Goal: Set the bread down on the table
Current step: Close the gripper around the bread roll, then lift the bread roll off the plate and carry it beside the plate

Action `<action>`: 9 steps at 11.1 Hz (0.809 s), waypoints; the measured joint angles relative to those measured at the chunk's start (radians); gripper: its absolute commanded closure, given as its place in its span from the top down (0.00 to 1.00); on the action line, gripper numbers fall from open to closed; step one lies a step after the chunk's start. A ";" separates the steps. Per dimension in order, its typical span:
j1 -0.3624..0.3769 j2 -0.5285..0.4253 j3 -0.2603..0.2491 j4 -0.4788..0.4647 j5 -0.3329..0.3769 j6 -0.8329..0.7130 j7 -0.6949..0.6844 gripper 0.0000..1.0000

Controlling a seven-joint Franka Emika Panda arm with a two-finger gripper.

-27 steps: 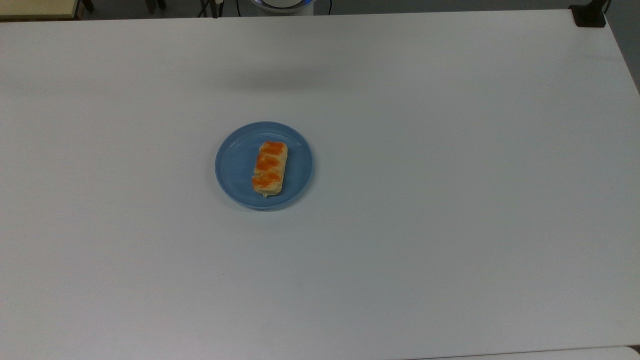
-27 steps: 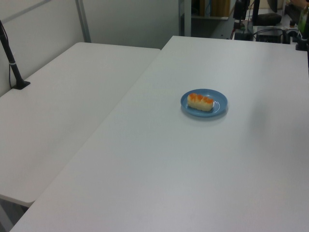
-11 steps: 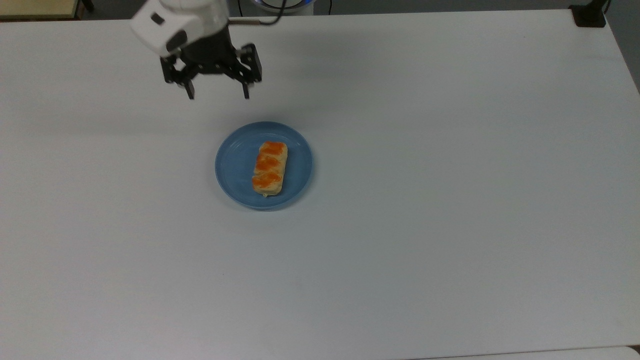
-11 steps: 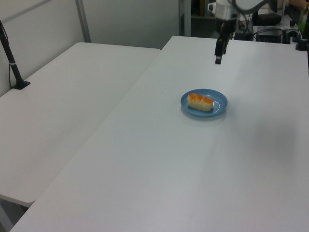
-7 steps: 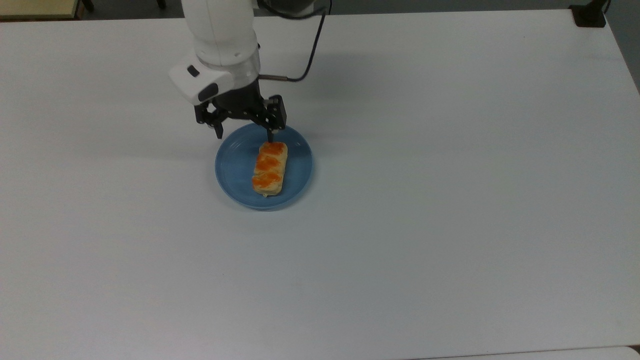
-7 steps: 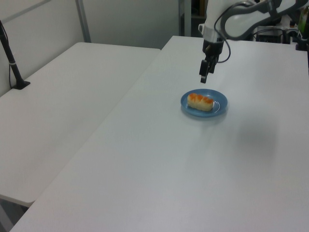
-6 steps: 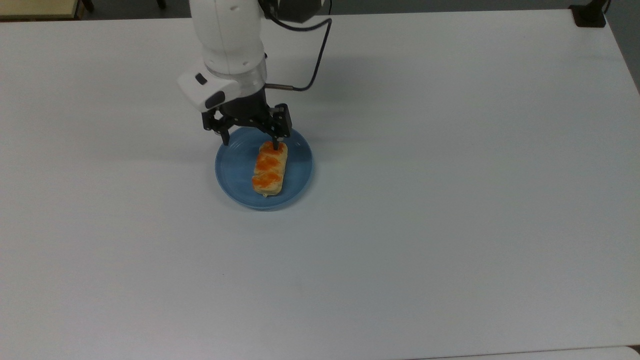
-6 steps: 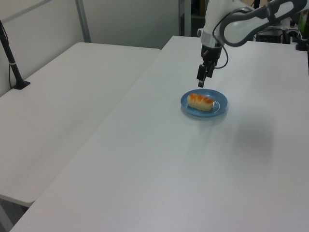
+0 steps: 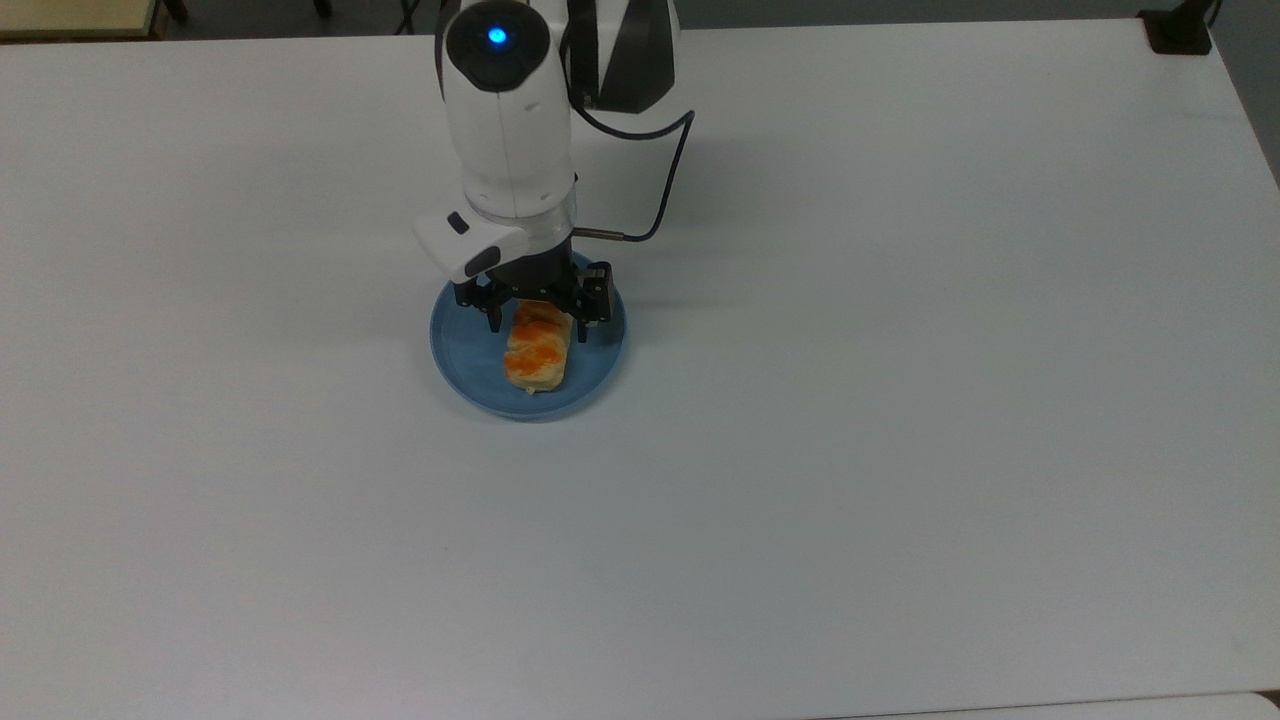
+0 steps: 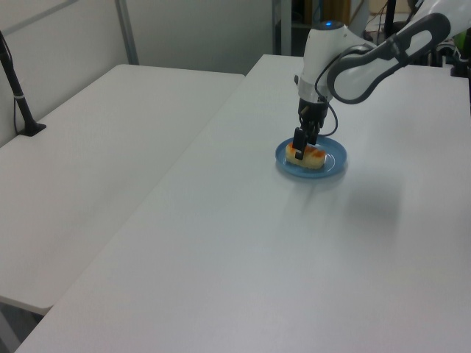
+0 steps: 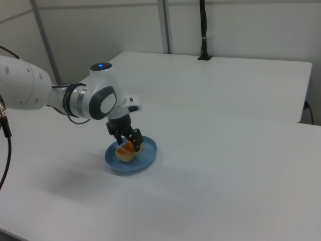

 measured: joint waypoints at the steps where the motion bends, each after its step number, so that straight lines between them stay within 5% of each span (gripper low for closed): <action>1: 0.005 0.011 0.000 0.000 -0.042 0.000 0.016 0.29; 4: 0.004 0.014 -0.001 0.023 -0.066 0.003 0.035 0.29; 9: -0.042 0.038 -0.005 0.212 -0.074 -0.081 0.004 0.29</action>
